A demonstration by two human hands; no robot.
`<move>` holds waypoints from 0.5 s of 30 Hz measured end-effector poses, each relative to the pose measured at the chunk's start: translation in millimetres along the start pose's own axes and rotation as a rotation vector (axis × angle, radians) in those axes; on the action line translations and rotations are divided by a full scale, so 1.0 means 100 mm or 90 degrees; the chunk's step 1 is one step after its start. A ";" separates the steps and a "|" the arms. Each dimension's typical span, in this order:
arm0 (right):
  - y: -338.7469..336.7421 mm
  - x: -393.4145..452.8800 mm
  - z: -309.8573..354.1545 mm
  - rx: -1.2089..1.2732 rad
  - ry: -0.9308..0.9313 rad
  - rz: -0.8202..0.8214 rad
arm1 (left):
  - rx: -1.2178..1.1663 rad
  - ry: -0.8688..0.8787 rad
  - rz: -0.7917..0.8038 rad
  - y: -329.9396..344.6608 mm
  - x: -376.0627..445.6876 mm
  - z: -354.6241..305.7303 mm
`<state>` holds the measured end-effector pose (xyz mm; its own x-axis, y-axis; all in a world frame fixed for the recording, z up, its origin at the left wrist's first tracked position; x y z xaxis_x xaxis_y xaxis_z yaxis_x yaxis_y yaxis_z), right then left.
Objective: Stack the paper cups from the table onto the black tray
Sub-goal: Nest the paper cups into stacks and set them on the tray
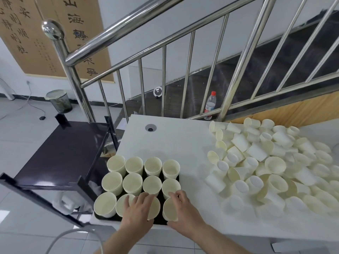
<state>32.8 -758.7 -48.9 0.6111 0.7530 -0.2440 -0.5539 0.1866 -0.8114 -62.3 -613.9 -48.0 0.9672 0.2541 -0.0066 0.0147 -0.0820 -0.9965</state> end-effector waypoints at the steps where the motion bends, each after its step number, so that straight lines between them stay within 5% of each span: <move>1: 0.02 0.00 -0.01 0.004 0.002 -0.001 | -0.009 -0.005 0.011 0.01 0.00 0.01; 15: 0.04 0.05 0.01 0.004 -0.014 0.006 | -0.011 -0.005 0.008 0.02 0.04 0.10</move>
<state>33.2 -753.1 -53.4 0.5932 0.7685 -0.2399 -0.5628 0.1828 -0.8061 -61.2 -603.9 -50.5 0.9651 0.2611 -0.0193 0.0077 -0.1018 -0.9948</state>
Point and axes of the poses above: each hand's wrist, its own x-axis towards the middle knuckle, its own y-axis out of the palm, z = x × y, the point moved 4 cm from there along x, towards the middle knuckle, and after that the axes turned 6 degrees about x, right-handed, at the moved point
